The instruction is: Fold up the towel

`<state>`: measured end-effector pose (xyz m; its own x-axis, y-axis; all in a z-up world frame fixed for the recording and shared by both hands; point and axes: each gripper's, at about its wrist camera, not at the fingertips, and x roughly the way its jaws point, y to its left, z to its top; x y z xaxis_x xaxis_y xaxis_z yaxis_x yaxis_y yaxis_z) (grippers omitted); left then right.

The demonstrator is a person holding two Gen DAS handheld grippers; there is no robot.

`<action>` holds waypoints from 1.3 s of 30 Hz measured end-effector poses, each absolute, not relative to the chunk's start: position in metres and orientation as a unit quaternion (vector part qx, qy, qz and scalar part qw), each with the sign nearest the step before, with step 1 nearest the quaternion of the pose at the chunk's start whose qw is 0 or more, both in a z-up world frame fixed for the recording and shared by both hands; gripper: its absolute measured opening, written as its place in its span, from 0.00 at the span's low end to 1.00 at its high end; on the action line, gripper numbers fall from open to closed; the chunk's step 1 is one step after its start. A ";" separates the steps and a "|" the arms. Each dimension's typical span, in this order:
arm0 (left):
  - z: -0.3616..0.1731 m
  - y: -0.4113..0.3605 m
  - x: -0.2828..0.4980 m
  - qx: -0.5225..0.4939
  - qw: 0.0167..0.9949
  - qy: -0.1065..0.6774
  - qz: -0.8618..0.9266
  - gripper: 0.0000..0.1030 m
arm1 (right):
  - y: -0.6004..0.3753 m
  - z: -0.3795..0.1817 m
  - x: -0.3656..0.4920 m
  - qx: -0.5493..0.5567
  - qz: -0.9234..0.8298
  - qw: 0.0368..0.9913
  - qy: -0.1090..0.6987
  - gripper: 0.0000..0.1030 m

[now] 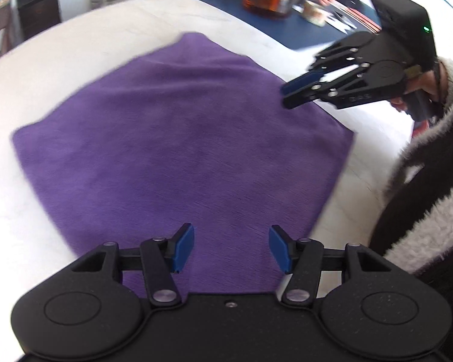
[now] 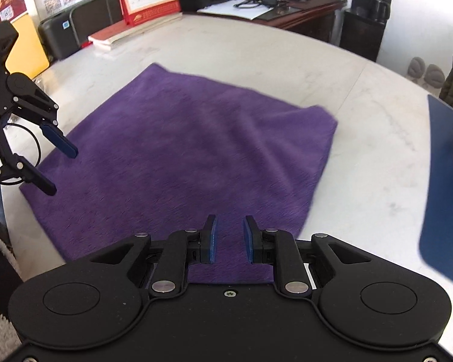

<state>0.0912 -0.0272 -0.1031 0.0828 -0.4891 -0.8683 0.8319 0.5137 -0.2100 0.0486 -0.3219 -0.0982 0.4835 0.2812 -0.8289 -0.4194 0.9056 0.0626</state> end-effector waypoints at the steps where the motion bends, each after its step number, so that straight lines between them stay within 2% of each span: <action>1: -0.108 -0.026 0.083 0.173 0.708 0.506 -0.461 0.50 | -0.319 -0.101 0.043 -0.075 0.202 0.855 0.473 0.16; 10: -0.106 -0.006 0.061 0.140 0.721 0.520 -0.437 0.50 | -0.318 -0.098 0.006 -0.073 0.228 0.830 0.503 0.20; 13: -0.096 -0.012 0.071 0.121 0.741 0.499 -0.433 0.50 | -0.323 -0.087 0.015 -0.068 0.252 0.820 0.510 0.19; 17: -0.081 -0.055 0.100 0.106 0.773 0.445 -0.439 0.50 | -0.340 -0.058 0.055 -0.072 0.250 0.855 0.449 0.19; 20: -0.088 -0.097 0.119 0.103 0.774 0.437 -0.447 0.50 | -0.344 -0.054 0.094 -0.104 0.247 0.868 0.417 0.19; 25: -0.116 -0.142 0.131 0.104 0.753 0.460 -0.459 0.47 | -0.332 -0.076 0.159 -0.166 0.290 0.855 0.396 0.19; 30: -0.118 -0.126 0.126 0.062 0.756 0.480 -0.440 0.47 | -0.328 -0.098 0.179 -0.189 0.337 0.835 0.393 0.19; 39: -0.108 -0.106 0.113 0.064 0.755 0.505 -0.414 0.46 | -0.353 -0.115 0.204 -0.182 0.337 0.837 0.391 0.18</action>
